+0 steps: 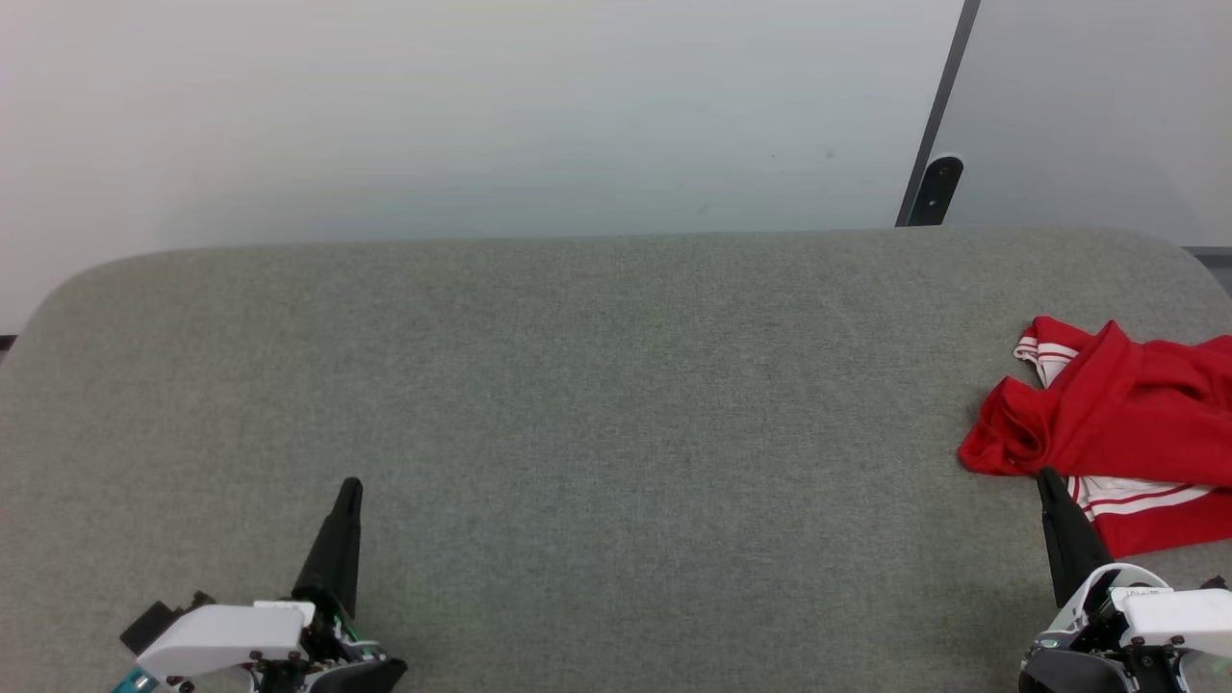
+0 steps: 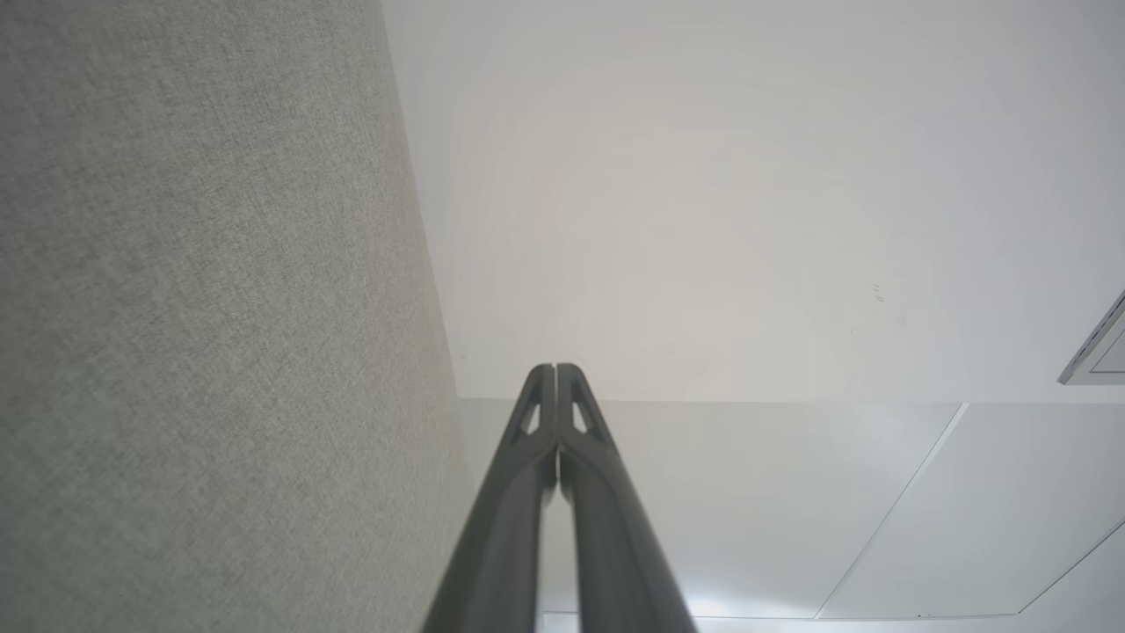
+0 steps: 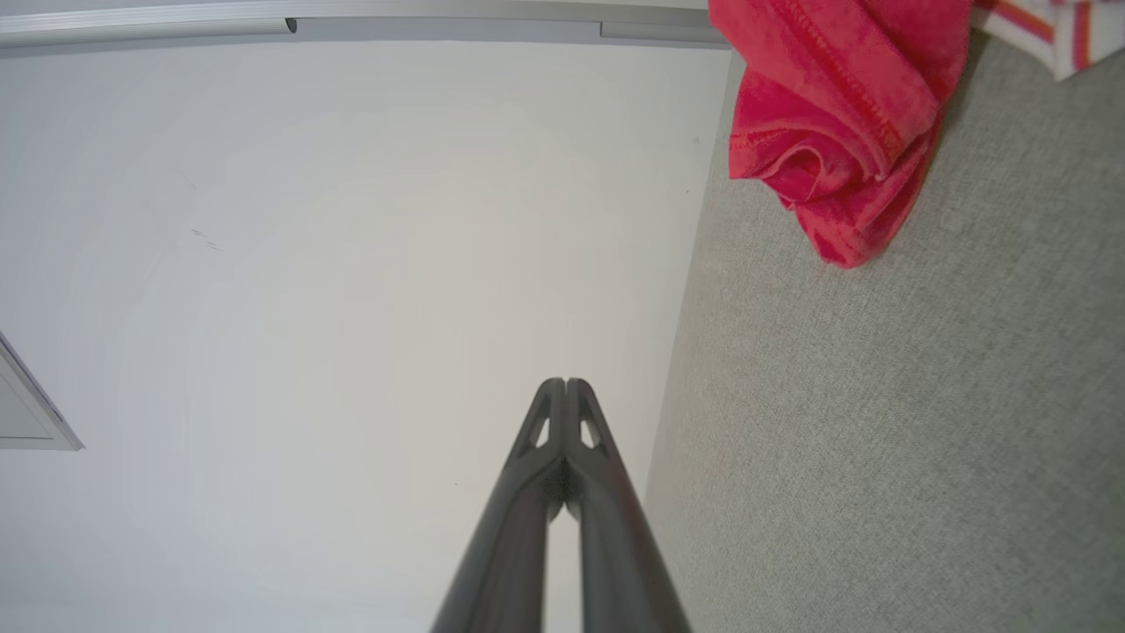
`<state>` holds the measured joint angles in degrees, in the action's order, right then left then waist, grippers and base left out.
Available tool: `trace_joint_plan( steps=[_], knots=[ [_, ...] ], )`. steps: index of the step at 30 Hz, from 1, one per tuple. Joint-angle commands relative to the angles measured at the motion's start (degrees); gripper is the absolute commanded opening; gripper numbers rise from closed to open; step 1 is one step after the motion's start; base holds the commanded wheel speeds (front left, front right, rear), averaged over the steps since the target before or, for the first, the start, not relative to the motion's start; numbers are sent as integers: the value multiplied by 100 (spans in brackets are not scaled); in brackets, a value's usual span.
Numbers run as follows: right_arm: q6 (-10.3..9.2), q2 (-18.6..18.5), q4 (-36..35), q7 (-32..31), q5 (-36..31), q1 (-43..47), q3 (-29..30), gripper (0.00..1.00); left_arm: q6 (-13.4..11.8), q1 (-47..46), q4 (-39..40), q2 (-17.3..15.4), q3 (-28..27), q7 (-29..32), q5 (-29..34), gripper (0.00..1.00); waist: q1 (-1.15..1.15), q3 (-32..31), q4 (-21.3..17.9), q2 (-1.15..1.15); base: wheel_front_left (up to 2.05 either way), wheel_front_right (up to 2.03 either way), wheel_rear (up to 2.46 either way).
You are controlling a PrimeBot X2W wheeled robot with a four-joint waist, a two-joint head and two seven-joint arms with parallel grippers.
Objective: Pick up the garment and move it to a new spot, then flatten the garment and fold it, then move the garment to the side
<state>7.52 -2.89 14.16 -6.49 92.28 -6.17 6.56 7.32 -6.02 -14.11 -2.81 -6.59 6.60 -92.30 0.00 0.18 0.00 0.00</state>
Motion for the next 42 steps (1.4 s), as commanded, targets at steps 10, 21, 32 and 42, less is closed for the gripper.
trace_joint_plan(
  steps=[10,21,32,42],
  knots=[
    [-6,13,0,8,23,-25,-1,0,42,-62,-4,-1,-12,13,-11,0,0,0,0,0,0,0,0],
    [-5,13,0,7,23,-25,-1,0,42,-61,-3,-1,-13,13,-11,0,0,0,0,0,0,0,0],
    [-5,13,0,8,24,-25,-1,0,42,-61,-4,-1,-12,12,-12,0,0,0,0,0,0,0,0],
    [-6,13,0,8,24,-25,-2,0,42,-61,-4,-1,-11,11,-13,0,0,0,0,0,0,0,0]
  ],
)
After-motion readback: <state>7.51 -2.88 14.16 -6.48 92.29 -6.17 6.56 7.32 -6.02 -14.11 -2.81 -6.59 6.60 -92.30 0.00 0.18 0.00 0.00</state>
